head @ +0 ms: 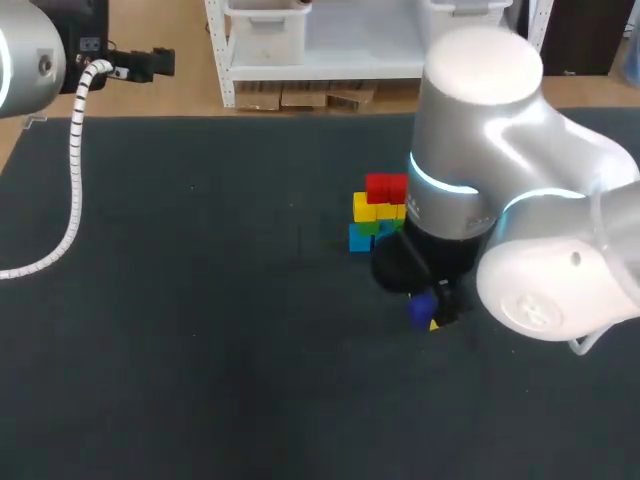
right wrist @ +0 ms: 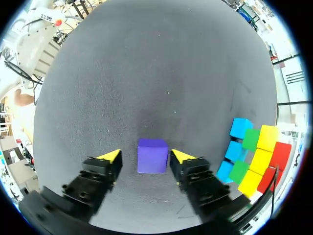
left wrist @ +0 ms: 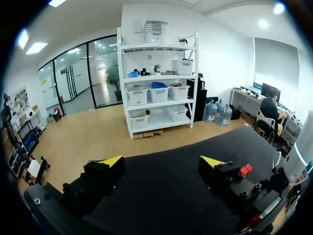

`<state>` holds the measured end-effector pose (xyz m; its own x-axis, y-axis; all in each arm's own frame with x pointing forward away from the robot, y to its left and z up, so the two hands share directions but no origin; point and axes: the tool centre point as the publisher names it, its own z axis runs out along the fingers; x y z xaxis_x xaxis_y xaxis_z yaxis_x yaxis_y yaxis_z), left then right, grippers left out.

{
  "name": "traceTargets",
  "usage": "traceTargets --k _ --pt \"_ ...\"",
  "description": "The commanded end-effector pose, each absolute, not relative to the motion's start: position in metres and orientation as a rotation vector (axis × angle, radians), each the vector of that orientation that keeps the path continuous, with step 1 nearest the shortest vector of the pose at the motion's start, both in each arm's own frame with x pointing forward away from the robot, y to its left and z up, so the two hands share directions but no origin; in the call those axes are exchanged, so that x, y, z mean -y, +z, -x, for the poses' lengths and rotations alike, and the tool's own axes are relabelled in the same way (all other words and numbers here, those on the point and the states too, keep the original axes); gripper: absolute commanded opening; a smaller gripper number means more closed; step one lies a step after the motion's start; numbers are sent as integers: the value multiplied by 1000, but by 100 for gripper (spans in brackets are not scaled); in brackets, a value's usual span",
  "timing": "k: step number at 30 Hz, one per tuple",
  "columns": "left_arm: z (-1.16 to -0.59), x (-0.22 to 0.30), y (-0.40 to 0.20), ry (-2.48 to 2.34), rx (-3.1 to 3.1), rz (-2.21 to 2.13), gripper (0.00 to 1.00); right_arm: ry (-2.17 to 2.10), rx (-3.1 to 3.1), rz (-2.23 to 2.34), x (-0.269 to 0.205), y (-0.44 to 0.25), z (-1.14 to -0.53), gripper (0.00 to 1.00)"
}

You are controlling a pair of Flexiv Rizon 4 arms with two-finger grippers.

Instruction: Place the blue cubes, place green cubes on the blue cubes, place the yellow cubes on the green cubes, then place the red cubes on the yellow cubes, and place purple cube on the red cubes.

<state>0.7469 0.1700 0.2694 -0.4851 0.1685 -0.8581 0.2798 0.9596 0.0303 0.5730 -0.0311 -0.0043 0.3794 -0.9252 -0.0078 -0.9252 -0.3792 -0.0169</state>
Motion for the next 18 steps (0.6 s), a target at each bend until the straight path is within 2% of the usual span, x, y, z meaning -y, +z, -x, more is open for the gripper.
traceTargets --k 1,11,18 --pt "-748 -172 270 -146 -2090 -323 100 -15 -1732 2602 32 -5 -570 0" --pt "-748 -172 270 -146 -2090 -323 100 -22 -1698 2614 34 1 -564 0" --pt "-748 -172 270 -146 -2090 -323 100 15 -1710 2613 33 31 -561 0"
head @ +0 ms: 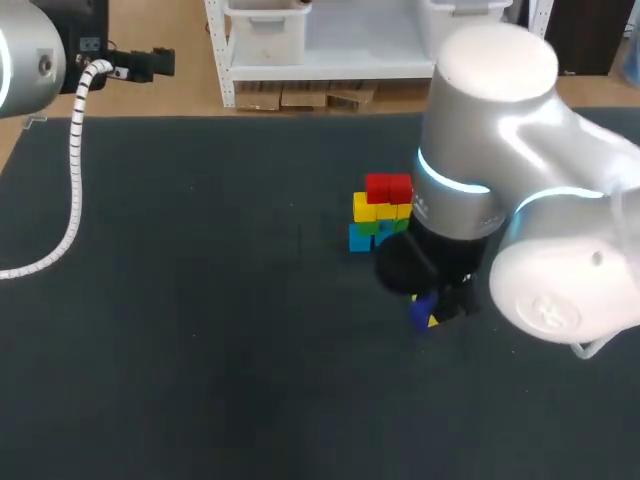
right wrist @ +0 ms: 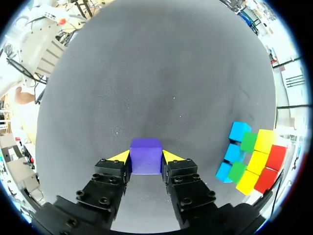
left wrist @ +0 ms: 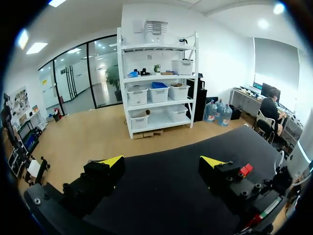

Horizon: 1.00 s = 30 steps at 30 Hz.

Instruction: Place the blue cubes, place green cubes on the blue cubes, place the yellow cubes on the green cubes, then place the red cubes on the yellow cubes, and place purple cube on the red cubes.

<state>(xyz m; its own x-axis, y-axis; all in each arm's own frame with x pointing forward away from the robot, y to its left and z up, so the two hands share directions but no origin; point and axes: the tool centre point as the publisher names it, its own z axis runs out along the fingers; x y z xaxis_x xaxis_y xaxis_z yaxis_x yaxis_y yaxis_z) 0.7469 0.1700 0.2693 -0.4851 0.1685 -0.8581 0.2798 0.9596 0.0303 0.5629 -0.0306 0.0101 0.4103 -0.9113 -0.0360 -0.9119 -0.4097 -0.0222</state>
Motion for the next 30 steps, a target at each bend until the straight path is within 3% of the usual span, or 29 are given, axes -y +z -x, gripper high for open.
traceTargets --k 1,15,30 --pt "-748 -172 270 -146 -2090 -323 100 0 -1740 2618 33 35 -562 0" --pt "-748 -172 270 -146 -2090 -323 100 -35 -1858 2582 34 121 -574 0" --pt "-748 -172 270 -146 -2090 -323 100 -29 -2000 2471 17 167 -659 0"
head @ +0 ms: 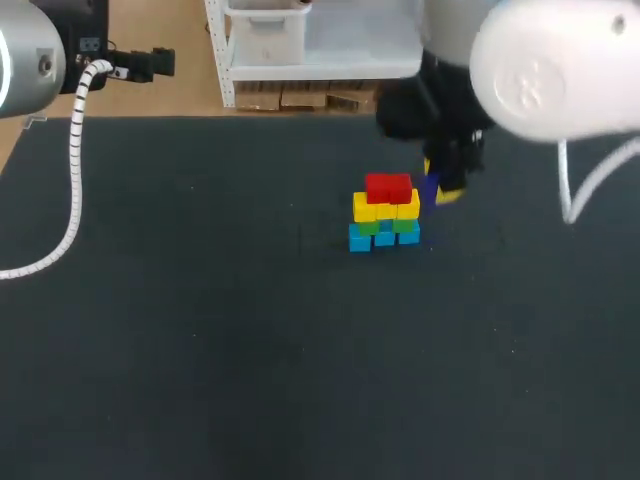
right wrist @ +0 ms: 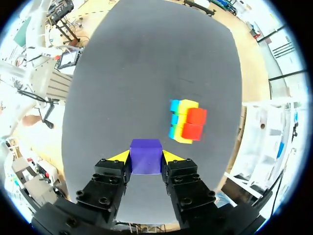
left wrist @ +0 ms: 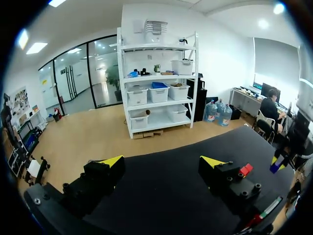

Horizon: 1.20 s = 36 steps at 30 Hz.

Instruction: Place the blue cubes, place green cubes on the blue cubes, place the yellow cubes on the green cubes, then place the red cubes on the yellow cubes, and place purple cube on the red cubes.

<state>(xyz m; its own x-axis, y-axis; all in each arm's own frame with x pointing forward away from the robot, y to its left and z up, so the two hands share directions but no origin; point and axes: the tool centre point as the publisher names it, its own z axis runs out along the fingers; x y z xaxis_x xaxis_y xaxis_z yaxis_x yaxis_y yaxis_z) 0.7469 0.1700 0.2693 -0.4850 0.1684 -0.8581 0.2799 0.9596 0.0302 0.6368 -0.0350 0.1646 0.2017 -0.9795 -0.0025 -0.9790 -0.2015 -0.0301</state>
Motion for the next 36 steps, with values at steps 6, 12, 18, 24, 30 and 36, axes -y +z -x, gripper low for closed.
traceTargets --k 6,12,18,24,30,36 --pt "-748 -172 270 -146 -2090 -323 100 22 -1990 2489 2 164 -681 0" --pt "-748 -172 270 -146 -2090 -323 100 111 -2061 2454 -1 155 -689 0" --pt "-748 -172 270 -146 -2090 -323 100 165 -2150 2371 2 152 -694 0" --pt "-748 -172 270 -146 -2090 -323 100 169 -2185 2339 -1 148 -705 1" --pt "-748 -172 270 -146 -2090 -323 100 160 -2194 2350 -6 139 -712 0" --pt "-748 -172 270 -146 -2090 -323 100 155 -2210 2347 -8 133 -716 0"
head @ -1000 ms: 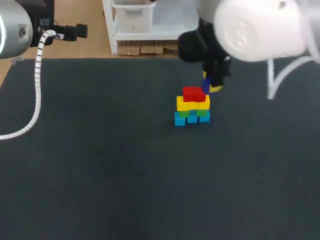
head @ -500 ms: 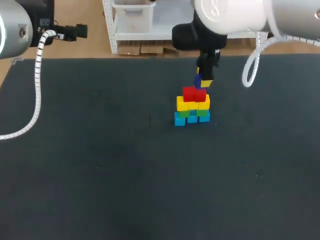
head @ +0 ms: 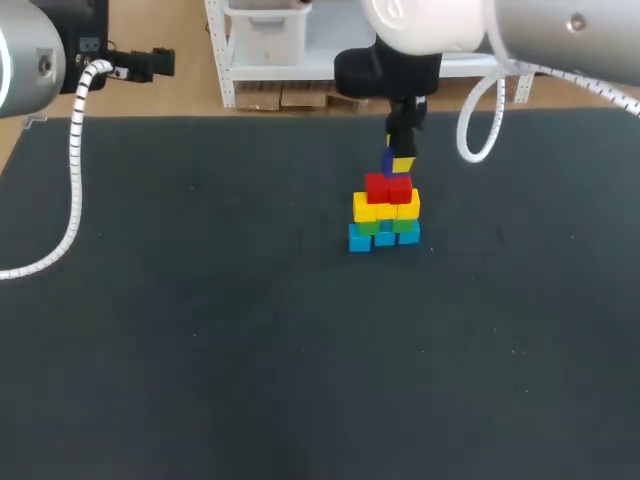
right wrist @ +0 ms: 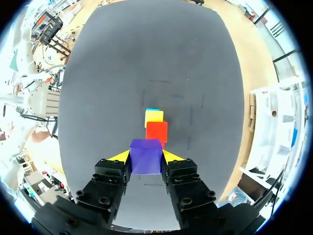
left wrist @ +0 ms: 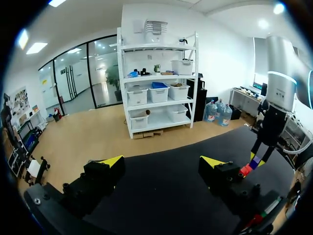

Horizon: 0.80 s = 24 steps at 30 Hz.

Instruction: Place the blue cubes, place green cubes on the blue cubes, place the yellow cubes on the green cubes, then place the red cubes on the yellow cubes, and place purple cube on the red cubes.

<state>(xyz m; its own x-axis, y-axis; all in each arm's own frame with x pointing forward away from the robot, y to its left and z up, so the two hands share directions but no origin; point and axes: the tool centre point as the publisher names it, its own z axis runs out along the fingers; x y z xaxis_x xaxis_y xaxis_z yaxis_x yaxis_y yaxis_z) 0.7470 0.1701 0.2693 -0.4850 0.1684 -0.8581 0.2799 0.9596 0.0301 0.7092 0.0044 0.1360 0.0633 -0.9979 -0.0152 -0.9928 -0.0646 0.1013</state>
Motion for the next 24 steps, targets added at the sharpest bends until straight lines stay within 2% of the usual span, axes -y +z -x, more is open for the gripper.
traceTargets --k 1,24 --pt "-748 -172 270 -146 -2090 -323 100 -147 2093 -2222 -8 133 -717 0" --pt "-748 -172 270 -146 -2090 -323 100 -174 2089 -2197 -7 120 -713 0"
